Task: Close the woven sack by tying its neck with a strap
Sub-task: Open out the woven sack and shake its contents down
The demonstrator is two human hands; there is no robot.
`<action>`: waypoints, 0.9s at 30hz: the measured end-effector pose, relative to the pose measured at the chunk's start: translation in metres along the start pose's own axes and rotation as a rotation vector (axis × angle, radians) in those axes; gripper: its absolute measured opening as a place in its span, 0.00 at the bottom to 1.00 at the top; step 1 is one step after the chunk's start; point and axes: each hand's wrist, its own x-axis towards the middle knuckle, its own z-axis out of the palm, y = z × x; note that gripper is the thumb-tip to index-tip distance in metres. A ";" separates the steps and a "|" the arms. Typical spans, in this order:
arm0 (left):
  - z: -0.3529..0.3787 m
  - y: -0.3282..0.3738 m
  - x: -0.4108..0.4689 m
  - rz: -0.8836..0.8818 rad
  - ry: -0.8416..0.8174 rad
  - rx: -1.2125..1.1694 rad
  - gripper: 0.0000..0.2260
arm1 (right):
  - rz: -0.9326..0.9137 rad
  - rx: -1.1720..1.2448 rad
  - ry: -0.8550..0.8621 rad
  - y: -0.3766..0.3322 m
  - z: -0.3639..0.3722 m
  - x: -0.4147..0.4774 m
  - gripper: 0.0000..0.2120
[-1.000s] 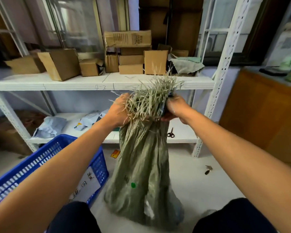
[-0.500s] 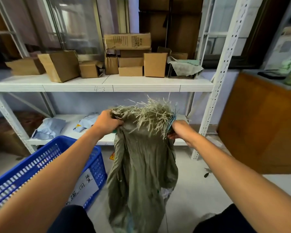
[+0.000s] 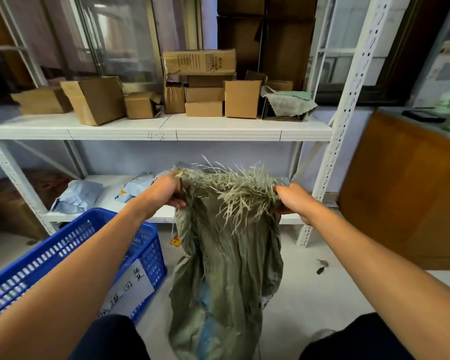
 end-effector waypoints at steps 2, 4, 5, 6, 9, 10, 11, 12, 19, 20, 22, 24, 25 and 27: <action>-0.002 0.001 -0.003 -0.026 -0.007 -0.117 0.17 | -0.021 -0.010 0.025 -0.002 -0.005 -0.002 0.11; -0.003 0.003 -0.005 -0.023 -0.015 -0.094 0.21 | -0.017 0.059 0.044 -0.002 -0.009 0.000 0.11; -0.002 0.004 -0.005 -0.003 -0.014 -0.065 0.16 | -0.007 0.107 0.056 -0.002 -0.012 0.003 0.12; -0.003 0.003 -0.006 0.017 -0.013 -0.036 0.10 | -0.001 0.156 0.070 -0.003 -0.015 0.003 0.12; -0.008 0.002 -0.006 0.022 -0.030 -0.024 0.04 | 0.010 0.313 0.098 -0.008 -0.028 0.000 0.15; -0.012 0.001 -0.006 0.022 -0.040 0.004 0.05 | 0.017 0.355 0.108 -0.009 -0.032 0.001 0.17; -0.015 0.000 -0.007 0.029 -0.052 0.031 0.05 | 0.024 0.389 0.112 -0.010 -0.036 0.001 0.19; -0.019 0.000 -0.009 0.033 -0.060 0.076 0.06 | 0.029 0.420 0.112 -0.010 -0.039 0.001 0.19; -0.037 -0.013 -0.003 -0.019 0.068 0.226 0.13 | -0.006 0.581 0.140 -0.009 -0.055 0.005 0.16; -0.038 -0.015 -0.002 -0.030 0.112 0.233 0.14 | -0.020 0.513 0.139 -0.008 -0.056 0.004 0.15; -0.036 -0.018 -0.001 -0.026 0.179 0.284 0.14 | -0.055 0.224 0.096 -0.004 -0.056 0.003 0.25; -0.034 -0.020 -0.001 -0.007 0.239 0.373 0.14 | -0.110 -0.083 0.058 -0.001 -0.054 0.000 0.39; -0.034 -0.020 -0.002 0.006 0.260 0.423 0.13 | -0.150 -0.191 0.057 0.001 -0.052 0.000 0.42; -0.030 -0.019 -0.007 0.042 0.287 0.584 0.11 | -0.229 -0.362 0.080 0.004 -0.049 0.000 0.39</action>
